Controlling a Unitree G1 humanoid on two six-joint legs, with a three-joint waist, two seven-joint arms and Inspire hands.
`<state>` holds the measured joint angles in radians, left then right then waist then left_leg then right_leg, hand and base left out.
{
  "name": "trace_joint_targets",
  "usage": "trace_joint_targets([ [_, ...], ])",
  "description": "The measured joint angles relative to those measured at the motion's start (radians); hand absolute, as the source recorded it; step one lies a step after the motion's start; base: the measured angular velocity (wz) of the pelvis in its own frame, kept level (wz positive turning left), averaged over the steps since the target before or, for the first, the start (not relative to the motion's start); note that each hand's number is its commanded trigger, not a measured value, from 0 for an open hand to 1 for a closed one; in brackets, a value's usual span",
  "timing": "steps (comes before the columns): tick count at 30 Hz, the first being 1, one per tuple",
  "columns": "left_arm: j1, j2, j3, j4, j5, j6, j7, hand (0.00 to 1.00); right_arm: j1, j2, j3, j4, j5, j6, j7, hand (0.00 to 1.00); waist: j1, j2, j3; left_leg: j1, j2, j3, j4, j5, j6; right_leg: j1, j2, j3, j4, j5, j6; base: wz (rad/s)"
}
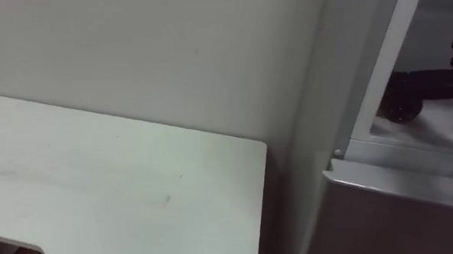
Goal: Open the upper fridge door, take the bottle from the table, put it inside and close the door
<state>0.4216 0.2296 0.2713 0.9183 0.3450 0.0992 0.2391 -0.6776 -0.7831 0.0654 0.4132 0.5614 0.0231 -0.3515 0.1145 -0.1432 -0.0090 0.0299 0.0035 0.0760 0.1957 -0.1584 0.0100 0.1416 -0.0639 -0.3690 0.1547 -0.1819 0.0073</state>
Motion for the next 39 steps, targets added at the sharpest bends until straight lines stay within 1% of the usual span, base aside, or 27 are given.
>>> trace_joint_targets([
  [2, -0.001, -0.011, 0.000, 0.000, -0.002, -0.006, 0.021, 0.00, 0.003, 0.000, -0.013, -0.040, 0.035, -0.001, -0.012, 0.00, -0.006, 0.009, -0.0053, 0.002, 0.000, 0.006, -0.008, -0.001, 0.000, 0.002, 0.000, 0.005, 0.001, 0.000, 0.000, -0.09],
  [3, -0.002, -0.013, 0.000, 0.000, -0.002, -0.006, 0.024, 0.00, 0.003, 0.000, -0.014, -0.048, 0.045, -0.001, -0.017, 0.00, -0.007, 0.010, -0.0061, 0.004, 0.000, 0.008, -0.010, -0.001, 0.000, 0.002, 0.000, 0.008, 0.001, 0.000, 0.000, -0.09],
  [4, -0.003, -0.015, -0.001, 0.000, -0.002, -0.007, 0.031, 0.00, 0.004, 0.000, -0.014, -0.062, 0.069, -0.001, -0.022, 0.00, -0.007, 0.011, -0.0058, 0.012, 0.000, 0.013, -0.014, -0.001, 0.000, 0.007, 0.000, 0.010, 0.002, 0.000, 0.000, -0.07],
  [6, -0.003, -0.015, -0.001, 0.000, -0.002, -0.007, 0.036, 0.00, 0.009, 0.000, -0.016, -0.078, 0.077, -0.001, -0.030, 0.00, -0.011, 0.018, -0.0019, 0.022, 0.002, 0.013, -0.015, -0.002, 0.000, 0.018, 0.000, 0.010, 0.000, 0.000, 0.000, -0.02],
  [7, -0.003, -0.017, -0.002, 0.000, -0.001, -0.007, 0.037, 0.00, 0.011, 0.000, -0.018, -0.089, 0.078, -0.001, -0.037, 0.00, -0.011, 0.017, -0.0034, 0.023, 0.002, 0.012, -0.014, -0.002, 0.000, 0.018, 0.000, 0.011, 0.001, 0.000, 0.000, 0.00],
  [9, -0.003, -0.021, -0.002, 0.001, -0.002, -0.006, 0.036, 0.00, 0.014, 0.000, -0.026, -0.111, 0.079, -0.001, -0.041, 0.00, -0.022, 0.019, -0.0024, 0.022, 0.003, 0.011, -0.013, -0.002, 0.000, 0.015, -0.001, 0.011, 0.002, 0.000, 0.000, 0.00],
  [10, -0.003, -0.021, -0.002, 0.004, -0.002, -0.003, 0.036, 0.00, 0.015, 0.000, -0.035, -0.123, 0.080, -0.001, -0.041, 0.00, -0.026, 0.022, -0.0008, 0.023, 0.003, 0.010, -0.012, -0.002, 0.000, 0.013, -0.001, 0.011, 0.001, 0.000, 0.000, 0.00],
  [12, -0.003, -0.022, -0.002, 0.004, -0.002, -0.001, 0.035, 0.00, 0.021, 0.001, -0.066, -0.152, 0.080, -0.001, -0.044, 0.00, -0.029, 0.024, -0.0008, 0.024, 0.002, 0.011, -0.012, -0.002, 0.001, 0.011, -0.002, 0.011, 0.001, 0.000, 0.000, 0.00],
  [14, -0.001, -0.022, -0.002, 0.008, -0.001, 0.000, 0.035, 0.00, 0.037, 0.001, -0.106, -0.230, 0.064, -0.003, -0.061, 0.00, -0.028, 0.031, -0.0002, 0.030, 0.004, 0.025, -0.012, -0.002, 0.001, 0.011, 0.000, 0.021, 0.001, 0.000, 0.000, -0.10],
  [15, -0.001, -0.023, -0.002, 0.011, -0.001, 0.000, 0.034, 0.00, 0.040, 0.001, -0.112, -0.250, 0.063, -0.008, -0.064, 0.00, -0.028, 0.034, 0.0006, 0.031, 0.005, 0.029, -0.013, -0.003, 0.001, 0.012, 0.000, 0.024, 0.001, 0.000, 0.000, -0.14],
  [16, -0.002, -0.025, -0.002, 0.016, 0.000, 0.000, 0.033, 0.00, 0.052, 0.001, -0.126, -0.283, 0.058, -0.022, -0.064, 0.00, -0.029, 0.039, 0.0025, 0.034, 0.004, 0.031, -0.014, -0.003, 0.000, 0.017, 0.001, 0.029, -0.001, 0.000, 0.000, -0.08],
  [17, -0.003, -0.026, -0.003, 0.012, 0.002, -0.001, 0.033, 0.00, 0.082, 0.003, -0.143, -0.322, 0.057, -0.040, -0.072, 0.00, -0.030, 0.038, 0.0021, 0.035, 0.003, 0.031, -0.014, -0.004, 0.000, 0.017, 0.002, 0.033, -0.002, 0.000, 0.000, -0.04],
  [18, -0.005, -0.025, -0.004, 0.011, 0.000, -0.001, 0.033, 0.00, 0.103, 0.006, -0.151, -0.345, 0.059, -0.047, -0.077, 0.00, -0.030, 0.037, 0.0026, 0.036, 0.004, 0.031, -0.015, -0.004, 0.000, 0.016, 0.003, 0.034, -0.002, 0.000, 0.000, 0.00],
  [19, -0.017, -0.025, -0.012, 0.013, -0.001, 0.000, 0.036, 0.00, 0.157, 0.023, -0.169, -0.395, 0.059, -0.061, -0.082, 0.00, -0.030, 0.037, 0.0030, 0.037, 0.007, 0.034, -0.015, -0.004, 0.000, 0.017, 0.003, 0.034, -0.002, 0.000, 0.000, -0.06],
  [20, -0.022, -0.026, -0.023, 0.019, -0.001, 0.000, 0.040, 0.00, 0.207, 0.051, -0.175, -0.431, 0.059, -0.071, -0.082, 0.00, -0.031, 0.037, 0.0031, 0.038, 0.007, 0.036, -0.015, -0.004, -0.001, 0.017, 0.004, 0.035, 0.000, 0.000, 0.000, -0.06],
  [21, -0.035, -0.026, -0.028, 0.024, -0.001, 0.000, 0.042, 0.00, 0.232, 0.067, -0.176, -0.445, 0.061, -0.074, -0.081, 0.00, -0.031, 0.039, 0.0036, 0.038, 0.007, 0.036, -0.015, -0.004, -0.001, 0.016, 0.004, 0.037, 0.001, 0.000, 0.000, -0.07],
  [22, -0.043, -0.026, -0.042, 0.029, -0.001, -0.001, 0.046, 0.00, 0.275, 0.098, -0.177, -0.469, 0.061, -0.074, -0.079, 0.00, -0.032, 0.041, 0.0051, 0.038, 0.007, 0.040, -0.014, -0.004, -0.001, 0.014, 0.004, 0.043, 0.003, 0.001, 0.000, -0.10],
  [23, -0.055, -0.030, -0.051, 0.033, 0.000, -0.006, 0.054, 0.00, 0.309, 0.129, -0.177, -0.485, 0.061, -0.073, -0.069, 0.00, -0.031, 0.045, 0.0047, 0.036, 0.006, 0.047, -0.014, -0.004, -0.001, 0.008, 0.004, 0.053, 0.007, 0.000, 0.000, -0.15],
  [25, -0.068, -0.035, -0.062, 0.041, -0.002, -0.016, 0.058, 0.00, 0.331, 0.161, -0.176, -0.503, 0.061, -0.063, -0.049, 0.00, -0.030, 0.053, 0.0040, 0.033, 0.006, 0.063, -0.014, -0.004, 0.000, -0.008, 0.004, 0.071, 0.015, 0.000, -0.001, -0.25],
  [26, -0.075, -0.035, -0.066, 0.044, -0.002, -0.017, 0.058, 0.00, 0.346, 0.169, -0.176, -0.522, 0.062, -0.064, -0.043, 0.00, -0.033, 0.058, 0.0042, 0.031, 0.005, 0.065, -0.014, -0.004, 0.000, -0.014, 0.004, 0.079, 0.016, 0.000, -0.001, -0.20],
  [28, -0.077, -0.035, -0.066, 0.044, 0.000, -0.018, 0.058, 0.00, 0.360, 0.179, -0.177, -0.556, 0.069, -0.064, -0.034, 0.00, -0.042, 0.065, 0.0007, 0.035, 0.007, 0.077, -0.016, -0.005, 0.001, -0.022, 0.004, 0.091, 0.014, 0.000, -0.001, -0.15],
  [30, -0.075, -0.035, -0.065, 0.045, -0.002, -0.019, 0.062, 0.00, 0.387, 0.189, -0.183, -0.609, 0.103, -0.066, -0.014, 0.00, -0.054, 0.068, -0.0005, 0.039, 0.007, 0.083, -0.017, -0.005, 0.001, -0.019, 0.005, 0.096, 0.015, 0.000, -0.001, -0.12],
  [31, -0.075, -0.038, -0.065, 0.047, -0.002, -0.019, 0.063, 0.00, 0.401, 0.203, -0.185, -0.638, 0.130, -0.068, 0.004, 0.00, -0.057, 0.068, -0.0001, 0.046, 0.008, 0.089, -0.023, -0.005, 0.001, -0.015, 0.007, 0.103, 0.015, 0.000, -0.001, -0.15],
  [33, -0.079, -0.044, -0.066, 0.047, -0.002, -0.021, 0.063, 0.00, 0.427, 0.213, -0.192, -0.667, 0.166, -0.069, 0.029, 0.00, -0.063, 0.073, 0.0015, 0.052, 0.010, 0.096, -0.028, -0.007, 0.000, -0.013, 0.008, 0.111, 0.014, 0.000, -0.001, -0.13],
  [35, -0.082, -0.050, -0.070, 0.047, -0.002, -0.036, 0.063, 0.00, 0.437, 0.243, -0.209, -0.686, 0.194, -0.069, 0.059, 0.00, -0.071, 0.072, 0.0015, 0.050, 0.019, 0.109, -0.027, -0.010, -0.001, -0.019, 0.010, 0.119, 0.012, 0.000, -0.001, -0.11],
  [37, -0.081, -0.054, -0.071, 0.047, -0.002, -0.040, 0.062, 0.00, 0.461, 0.245, -0.228, -0.707, 0.226, -0.069, 0.085, 0.00, -0.084, 0.072, 0.0016, 0.051, 0.019, 0.111, -0.025, -0.013, 0.000, -0.020, 0.010, 0.119, 0.011, 0.000, -0.001, -0.05],
  [39, -0.079, -0.056, -0.070, 0.047, 0.001, -0.040, 0.061, 0.00, 0.495, 0.260, -0.258, -0.728, 0.270, -0.070, 0.118, 0.00, -0.083, 0.074, 0.0013, 0.051, 0.019, 0.113, -0.025, -0.017, -0.001, -0.021, 0.010, 0.119, 0.011, 0.000, -0.001, -0.09],
])
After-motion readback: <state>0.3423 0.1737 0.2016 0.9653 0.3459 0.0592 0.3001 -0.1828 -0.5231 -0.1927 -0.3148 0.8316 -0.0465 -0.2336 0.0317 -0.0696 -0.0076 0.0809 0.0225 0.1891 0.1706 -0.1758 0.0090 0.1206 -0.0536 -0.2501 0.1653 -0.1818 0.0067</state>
